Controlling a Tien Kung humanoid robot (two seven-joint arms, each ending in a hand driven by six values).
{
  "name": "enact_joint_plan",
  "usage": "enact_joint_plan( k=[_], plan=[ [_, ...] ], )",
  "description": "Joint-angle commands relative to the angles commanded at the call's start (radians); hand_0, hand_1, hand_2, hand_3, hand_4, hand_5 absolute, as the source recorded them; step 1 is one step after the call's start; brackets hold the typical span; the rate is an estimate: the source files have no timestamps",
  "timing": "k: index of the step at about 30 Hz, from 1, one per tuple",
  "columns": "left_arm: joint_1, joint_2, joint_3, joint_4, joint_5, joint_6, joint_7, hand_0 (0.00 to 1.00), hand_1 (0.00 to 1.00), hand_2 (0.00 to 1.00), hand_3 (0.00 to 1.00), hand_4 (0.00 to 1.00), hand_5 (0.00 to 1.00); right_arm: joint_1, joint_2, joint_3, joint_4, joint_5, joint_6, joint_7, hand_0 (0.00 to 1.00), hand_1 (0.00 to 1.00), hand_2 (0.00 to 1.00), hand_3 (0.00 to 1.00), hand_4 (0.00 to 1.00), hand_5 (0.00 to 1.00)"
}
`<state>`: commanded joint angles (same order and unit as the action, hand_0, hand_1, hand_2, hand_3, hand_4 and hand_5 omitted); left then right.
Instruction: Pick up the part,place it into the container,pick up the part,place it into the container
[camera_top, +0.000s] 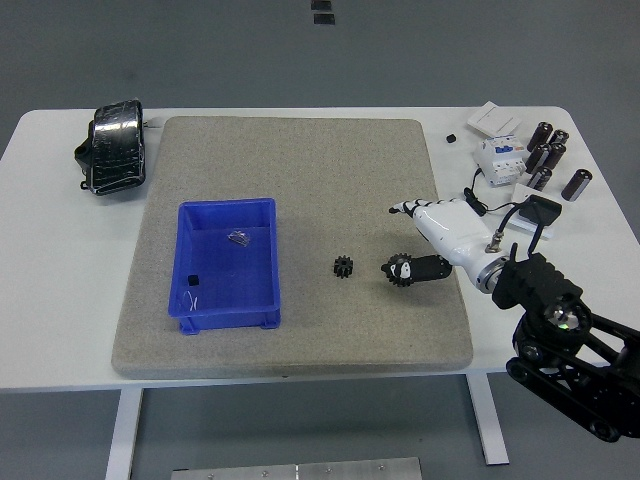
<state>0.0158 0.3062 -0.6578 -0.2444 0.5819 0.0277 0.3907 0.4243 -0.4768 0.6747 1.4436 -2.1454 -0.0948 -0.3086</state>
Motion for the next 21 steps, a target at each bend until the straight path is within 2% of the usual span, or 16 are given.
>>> enact_joint_plan(
  k=[13,14,19,20,21],
  plan=[
    [-0.001,0.0,0.0,0.0,0.0,0.0,0.001,0.692,0.682,0.673,0.638,0.737,0.257,0.017,0.003,-0.058,-0.061,0.043,0.01,-0.007,0.486,0.62,0.782,0.815,0.912,0.558],
    [-0.001,0.0,0.0,0.0,0.0,0.0,0.001,0.692,0.682,0.673,0.638,0.737,0.256,0.019,0.004,-0.064,-0.066,0.046,0.009,-0.009,0.447,0.589,0.72,0.809,0.888,0.567],
    [-0.001,0.0,0.001,0.0,-0.001,0.0,0.0,0.692,0.682,0.673,0.638,0.737,0.256,0.027,0.007,-0.091,-0.084,0.061,0.002,-0.012,0.447,0.589,0.72,0.809,0.888,0.567],
    [-0.001,0.0,0.001,0.0,-0.001,0.0,0.001,0.692,0.682,0.673,0.638,0.737,0.256,0.028,0.008,-0.096,-0.086,0.064,0.0,-0.012,0.41,0.549,0.585,0.754,0.784,0.524],
    [-0.001,0.0,0.0,0.0,0.0,0.0,0.001,0.692,0.682,0.673,0.638,0.737,0.256,0.029,0.008,-0.101,-0.088,0.066,-0.003,-0.011,0.41,0.549,0.585,0.754,0.784,0.524]
  ],
)
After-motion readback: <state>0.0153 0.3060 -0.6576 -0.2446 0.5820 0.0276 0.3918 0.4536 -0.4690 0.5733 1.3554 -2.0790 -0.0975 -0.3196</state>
